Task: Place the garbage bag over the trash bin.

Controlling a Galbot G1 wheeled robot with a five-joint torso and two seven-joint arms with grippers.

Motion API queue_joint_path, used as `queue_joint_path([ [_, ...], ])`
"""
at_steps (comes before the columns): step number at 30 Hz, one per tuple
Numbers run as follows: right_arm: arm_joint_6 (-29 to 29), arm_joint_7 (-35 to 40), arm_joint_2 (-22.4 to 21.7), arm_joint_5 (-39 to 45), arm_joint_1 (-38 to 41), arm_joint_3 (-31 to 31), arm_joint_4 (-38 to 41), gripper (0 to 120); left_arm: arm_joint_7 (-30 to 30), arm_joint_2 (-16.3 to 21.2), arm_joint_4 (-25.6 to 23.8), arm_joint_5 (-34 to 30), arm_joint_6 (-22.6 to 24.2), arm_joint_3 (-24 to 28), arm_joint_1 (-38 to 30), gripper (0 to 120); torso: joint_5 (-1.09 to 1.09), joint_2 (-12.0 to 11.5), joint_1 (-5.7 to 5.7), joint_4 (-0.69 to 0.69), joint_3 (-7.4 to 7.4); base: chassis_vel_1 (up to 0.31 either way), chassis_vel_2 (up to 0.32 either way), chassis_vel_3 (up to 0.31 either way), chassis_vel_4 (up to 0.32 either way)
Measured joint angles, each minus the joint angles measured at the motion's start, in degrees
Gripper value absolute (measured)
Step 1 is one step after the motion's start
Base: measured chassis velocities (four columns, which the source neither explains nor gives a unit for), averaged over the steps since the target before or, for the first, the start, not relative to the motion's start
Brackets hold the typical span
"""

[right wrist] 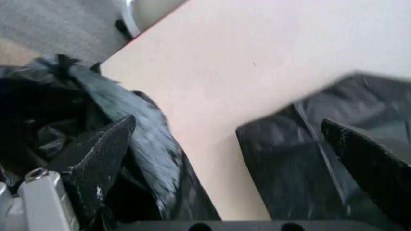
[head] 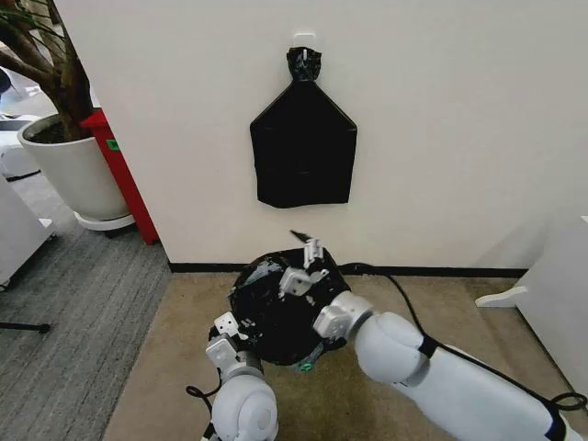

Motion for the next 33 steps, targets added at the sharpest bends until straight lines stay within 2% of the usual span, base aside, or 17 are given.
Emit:
queue_joint_path([
  [20,2.68,-2.36,-0.85,-2.09,5.4,-4.86,-4.34,100,0.74,-0.09,-0.25,1.02,0.19,0.36,1.35,0,0.0,0.0,0.0,-0.01,0.0,0.0,0.0,0.0,0.0],
  [33,-0.89,-2.47,4.62,3.69,16.19,-10.05,-8.03,100,2.04,0.58,-0.34,3.6,2.63,1.56,2.93,0,-0.01,0.0,0.0,0.0,0.0,0.0,0.0,0.0,0.0],
])
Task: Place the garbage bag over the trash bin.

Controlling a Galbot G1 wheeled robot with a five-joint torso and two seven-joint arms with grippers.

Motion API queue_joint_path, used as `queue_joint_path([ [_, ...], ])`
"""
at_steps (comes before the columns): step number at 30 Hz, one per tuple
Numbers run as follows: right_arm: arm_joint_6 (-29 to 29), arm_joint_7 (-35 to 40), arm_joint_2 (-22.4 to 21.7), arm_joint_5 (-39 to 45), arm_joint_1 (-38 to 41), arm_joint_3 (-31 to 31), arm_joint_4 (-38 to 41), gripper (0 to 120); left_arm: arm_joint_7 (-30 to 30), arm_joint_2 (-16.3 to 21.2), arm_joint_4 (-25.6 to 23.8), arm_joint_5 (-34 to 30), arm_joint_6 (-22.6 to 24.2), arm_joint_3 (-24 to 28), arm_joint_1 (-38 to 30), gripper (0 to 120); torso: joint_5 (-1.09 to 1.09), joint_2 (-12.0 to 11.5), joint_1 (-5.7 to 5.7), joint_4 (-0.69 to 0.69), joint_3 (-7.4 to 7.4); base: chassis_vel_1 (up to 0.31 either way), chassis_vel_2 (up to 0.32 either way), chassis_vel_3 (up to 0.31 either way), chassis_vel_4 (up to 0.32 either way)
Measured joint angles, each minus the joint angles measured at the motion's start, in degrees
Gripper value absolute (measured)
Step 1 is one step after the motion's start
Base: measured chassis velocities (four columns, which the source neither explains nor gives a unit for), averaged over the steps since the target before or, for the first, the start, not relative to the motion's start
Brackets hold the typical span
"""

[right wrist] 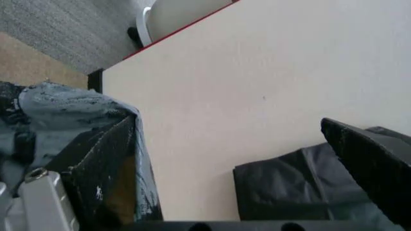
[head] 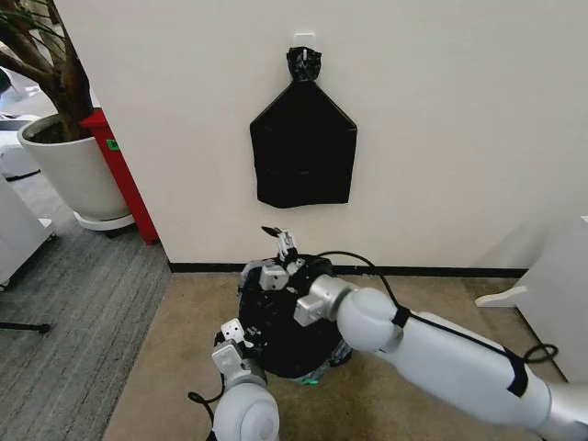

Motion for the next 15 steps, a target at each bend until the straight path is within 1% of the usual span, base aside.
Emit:
queue_joint_path([
  [2,-0.05,0.03,0.26,0.41,0.45,-0.34,-0.65,100,0.34,0.04,-0.09,0.78,0.0,0.15,0.38,0,0.0,0.0,0.0,0.0,0.0,0.0,0.0,0.0,0.0],
  [8,0.18,0.2,1.56,2.77,4.46,-1.83,-6.83,100,2.99,1.39,-1.05,8.1,-0.89,1.55,3.59,0,0.01,0.0,0.0,0.0,0.0,0.0,0.0,0.0,0.0],
  [15,1.25,-0.02,1.64,3.16,5.23,-3.01,-11.36,100,4.53,1.6,-3.74,12.02,-1.67,3.2,6.69,0,0.01,0.0,0.0,0.0,-0.01,0.0,0.0,0.0,0.0],
])
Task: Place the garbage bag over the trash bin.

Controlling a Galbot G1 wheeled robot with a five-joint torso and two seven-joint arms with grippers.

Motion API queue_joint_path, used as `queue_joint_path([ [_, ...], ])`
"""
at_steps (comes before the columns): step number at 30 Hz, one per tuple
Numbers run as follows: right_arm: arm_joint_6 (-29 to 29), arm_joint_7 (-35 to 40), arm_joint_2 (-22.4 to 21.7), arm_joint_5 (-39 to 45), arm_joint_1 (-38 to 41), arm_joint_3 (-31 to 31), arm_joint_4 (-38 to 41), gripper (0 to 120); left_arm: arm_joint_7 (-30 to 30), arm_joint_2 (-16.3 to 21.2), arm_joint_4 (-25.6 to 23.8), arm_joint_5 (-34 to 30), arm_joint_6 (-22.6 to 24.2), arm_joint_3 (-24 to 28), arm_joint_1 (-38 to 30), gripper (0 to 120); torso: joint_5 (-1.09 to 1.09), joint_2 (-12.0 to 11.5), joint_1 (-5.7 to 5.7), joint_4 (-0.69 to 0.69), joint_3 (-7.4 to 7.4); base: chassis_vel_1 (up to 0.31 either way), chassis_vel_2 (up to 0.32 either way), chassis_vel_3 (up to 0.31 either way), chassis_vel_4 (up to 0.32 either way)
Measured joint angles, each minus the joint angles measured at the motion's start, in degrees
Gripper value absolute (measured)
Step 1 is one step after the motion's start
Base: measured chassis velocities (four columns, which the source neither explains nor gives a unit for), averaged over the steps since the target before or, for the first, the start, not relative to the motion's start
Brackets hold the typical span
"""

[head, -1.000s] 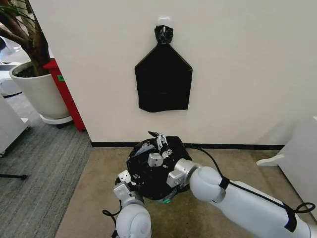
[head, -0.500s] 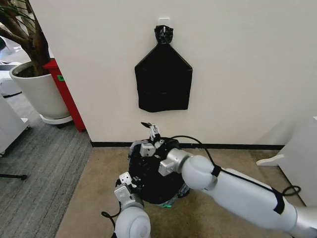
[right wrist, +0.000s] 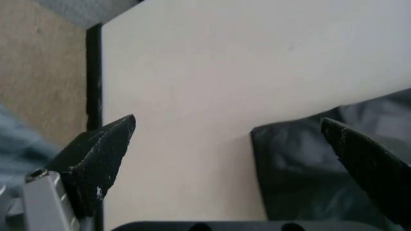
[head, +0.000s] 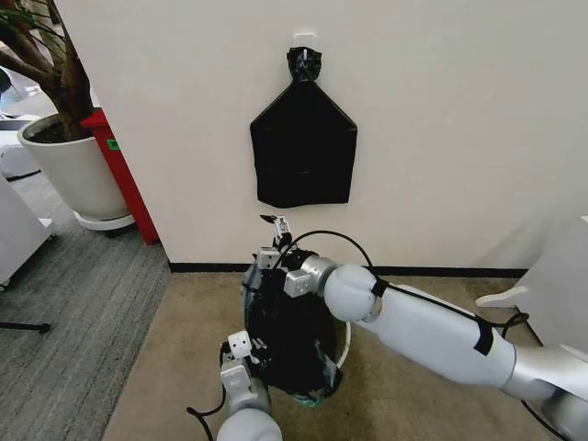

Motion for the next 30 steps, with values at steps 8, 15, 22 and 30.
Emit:
queue_joint_path([
  [8,-0.28,-0.08,-0.87,1.07,-0.63,-0.25,-0.74,100,0.42,0.08,-1.58,2.01,-0.66,-0.42,1.16,0,0.02,0.0,0.0,-0.01,0.0,0.0,0.0,0.0,0.0],
  [15,-1.68,-0.19,-0.44,2.82,-0.03,3.27,2.12,100,0.34,0.28,-0.37,1.62,-1.21,-1.73,0.38,0,0.01,0.0,0.0,0.0,0.0,0.0,0.0,0.0,0.0],
  [22,-4.35,-0.15,0.39,5.7,1.44,6.59,6.57,100,0.07,-0.47,2.72,1.46,-1.68,-2.0,-1.0,0,0.0,0.0,0.0,0.0,0.0,0.0,0.0,0.0,0.0],
  [30,-19.32,14.34,2.58,28.83,-2.75,10.81,16.89,100,-0.94,-2.36,7.2,2.08,-3.91,-3.85,-5.56,0,0.0,0.0,0.0,0.0,0.0,0.0,0.0,0.0,0.0],
])
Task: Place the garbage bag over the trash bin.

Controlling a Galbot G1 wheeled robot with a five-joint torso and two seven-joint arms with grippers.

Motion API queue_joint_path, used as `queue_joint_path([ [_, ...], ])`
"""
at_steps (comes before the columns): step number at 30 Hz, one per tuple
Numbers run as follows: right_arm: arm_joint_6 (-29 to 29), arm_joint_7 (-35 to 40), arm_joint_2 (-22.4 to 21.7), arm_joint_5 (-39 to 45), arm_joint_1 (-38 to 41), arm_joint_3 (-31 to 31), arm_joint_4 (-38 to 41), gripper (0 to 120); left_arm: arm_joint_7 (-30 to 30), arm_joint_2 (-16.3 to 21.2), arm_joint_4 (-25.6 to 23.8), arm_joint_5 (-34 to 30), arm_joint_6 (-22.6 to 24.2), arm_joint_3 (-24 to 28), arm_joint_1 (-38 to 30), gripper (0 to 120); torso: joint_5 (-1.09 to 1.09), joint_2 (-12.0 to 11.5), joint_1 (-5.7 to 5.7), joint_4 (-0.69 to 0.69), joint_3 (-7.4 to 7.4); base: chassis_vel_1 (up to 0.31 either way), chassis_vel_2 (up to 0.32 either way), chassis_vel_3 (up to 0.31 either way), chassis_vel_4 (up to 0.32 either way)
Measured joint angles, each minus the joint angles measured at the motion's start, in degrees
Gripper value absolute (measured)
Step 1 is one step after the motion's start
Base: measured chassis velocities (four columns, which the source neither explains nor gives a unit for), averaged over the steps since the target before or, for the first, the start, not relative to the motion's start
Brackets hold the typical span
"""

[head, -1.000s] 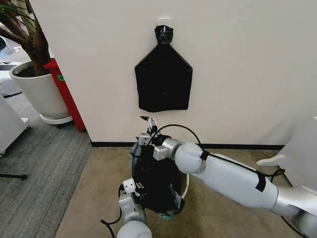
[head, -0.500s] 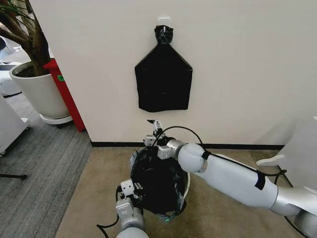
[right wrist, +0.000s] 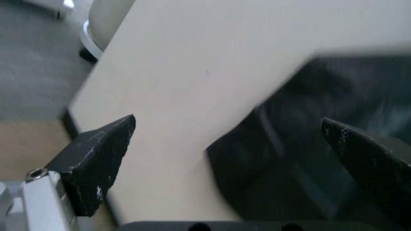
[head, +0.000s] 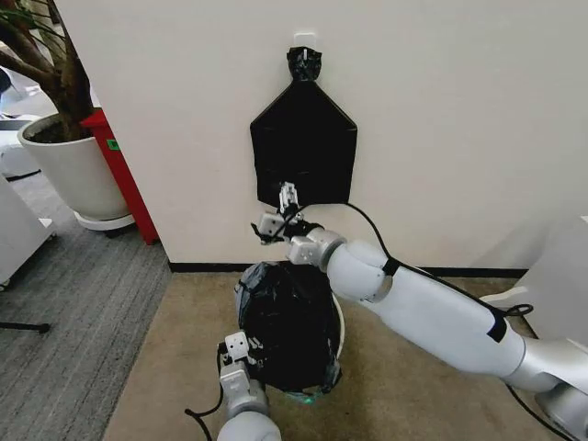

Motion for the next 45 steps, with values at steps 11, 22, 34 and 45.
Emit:
queue_joint_path([
  [11,-4.69,21.04,-3.41,22.03,-7.24,-5.47,2.94,100,-0.8,-1.39,2.43,-0.45,-0.69,-0.48,-4.0,0,0.05,0.0,0.0,-0.01,0.0,0.0,0.0,0.0,0.0],
  [22,-4.27,18.29,-4.02,13.54,-9.01,-6.54,-2.03,99,-1.06,-1.9,3.25,-0.74,-0.74,-0.6,-4.93,0,0.0,0.0,0.0,-0.01,0.0,0.0,0.0,0.0,0.0],
  [34,-4.06,17.81,-4.94,11.92,-10.43,-6.21,-1.72,67,-1.22,-1.58,2.99,-0.65,-0.77,-0.62,-4.28,0,-0.01,0.0,0.0,-0.01,0.0,0.0,0.0,0.0,0.0],
  [45,-3.97,17.94,-6.0,12.21,-9.87,-5.25,-1.3,29,-1.23,-1.03,3.01,-0.48,-0.95,-0.66,-3.72,0,0.01,0.0,0.0,0.0,0.0,0.0,0.0,0.0,0.0],
])
